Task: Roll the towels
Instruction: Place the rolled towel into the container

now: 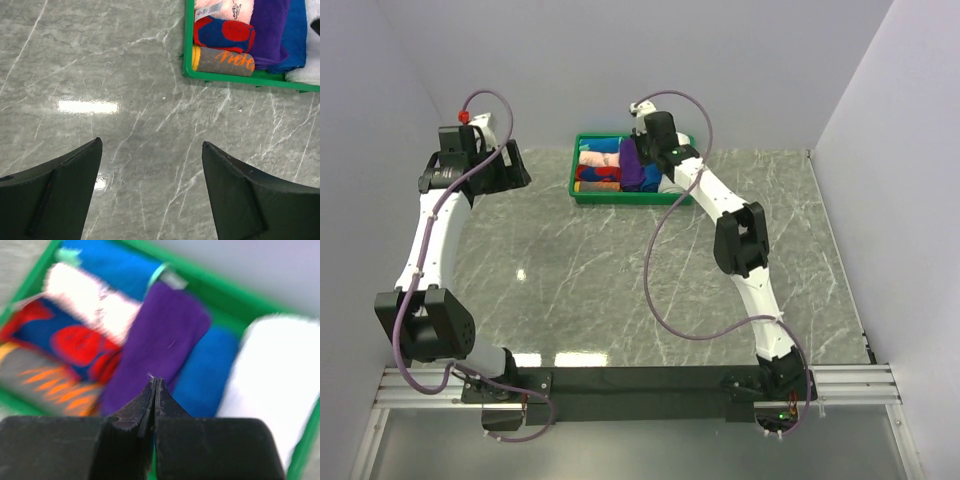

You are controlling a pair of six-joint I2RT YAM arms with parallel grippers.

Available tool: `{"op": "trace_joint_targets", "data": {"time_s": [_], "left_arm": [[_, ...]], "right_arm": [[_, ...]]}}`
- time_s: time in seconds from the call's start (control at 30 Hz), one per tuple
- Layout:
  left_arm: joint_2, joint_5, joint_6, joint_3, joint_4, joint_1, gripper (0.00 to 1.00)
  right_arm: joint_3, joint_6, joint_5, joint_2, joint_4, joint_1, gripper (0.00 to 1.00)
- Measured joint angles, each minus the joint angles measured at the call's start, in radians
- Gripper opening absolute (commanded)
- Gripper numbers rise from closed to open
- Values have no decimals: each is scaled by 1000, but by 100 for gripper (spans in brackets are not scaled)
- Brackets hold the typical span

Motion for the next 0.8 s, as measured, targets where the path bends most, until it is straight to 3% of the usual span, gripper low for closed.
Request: {"op": "trace_joint_targets", "data": {"time_s": [0.13, 0.33, 0.53, 0.8], "left_arm": [[-6, 1, -3, -14, 6, 3, 86], [14, 2, -3, -29, 2, 21, 85], [41, 10, -4, -30, -6, 57, 85], [43, 43, -13, -79, -18, 112, 85]], "right_arm": [[20, -180, 45, 58, 87, -3, 0], [-85, -443, 35, 66, 257, -3, 0], [-187, -598, -82, 66, 446, -3, 0], [-185, -746, -169, 80, 529, 7, 4]]}}
